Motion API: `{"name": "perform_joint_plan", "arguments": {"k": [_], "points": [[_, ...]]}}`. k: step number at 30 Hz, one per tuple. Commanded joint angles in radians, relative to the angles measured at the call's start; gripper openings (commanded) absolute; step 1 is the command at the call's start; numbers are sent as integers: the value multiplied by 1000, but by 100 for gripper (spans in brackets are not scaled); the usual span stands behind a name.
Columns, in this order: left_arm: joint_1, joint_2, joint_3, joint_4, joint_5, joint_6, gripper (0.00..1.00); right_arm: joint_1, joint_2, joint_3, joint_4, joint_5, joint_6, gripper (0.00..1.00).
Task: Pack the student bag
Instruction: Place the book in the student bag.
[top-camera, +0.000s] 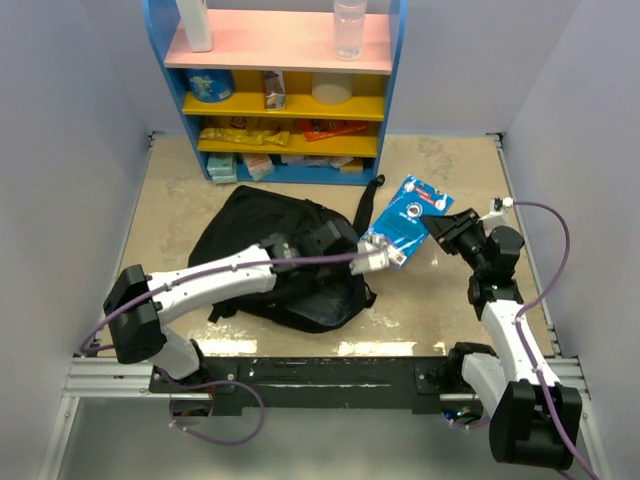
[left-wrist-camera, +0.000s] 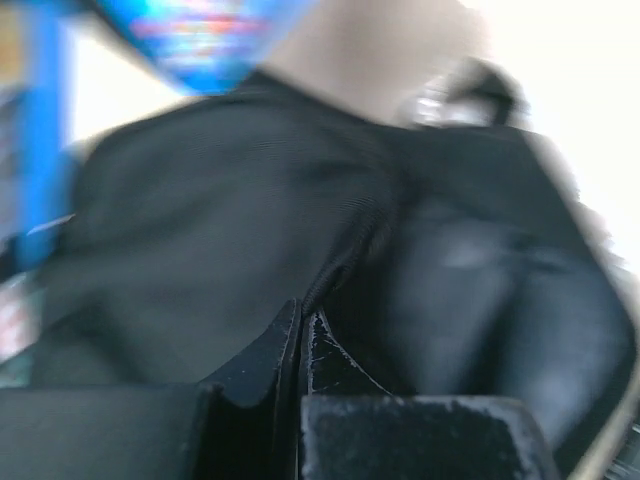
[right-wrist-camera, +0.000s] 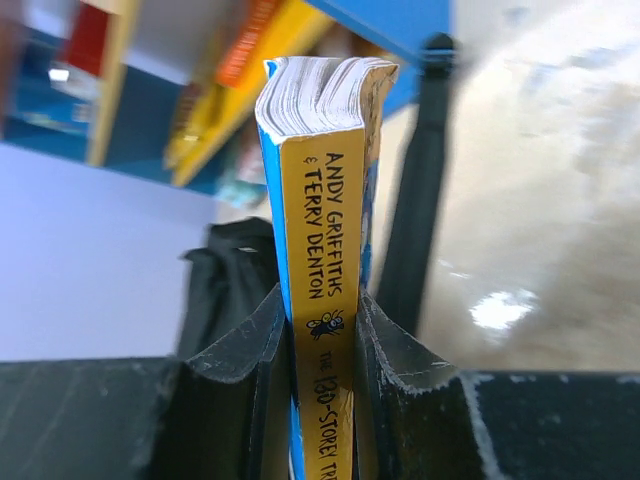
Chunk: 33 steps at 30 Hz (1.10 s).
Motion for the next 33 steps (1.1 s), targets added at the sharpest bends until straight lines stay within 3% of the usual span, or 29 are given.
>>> {"name": "perform_joint_plan", "arguments": {"k": [1,9,16,22,28,33], "points": [[161,-107,160,20,-75,44,0,9,-45,71,214,-117,199,0],[214,-279,133,78,-117,1,0,103,-82,161,158,-142,239,0],[213,-368,113,150,-151,-27,0,433,-76,171,71,-36,232,0],[214,-394,142,131,-117,-25,0,622,-7,143,41,43,213,0],[213,-397,193,97,-37,-22,0,689,52,59,37,72,230,0],[214,-397,205,85,38,-31,0,709,228,94,102,50,238,0]]}}
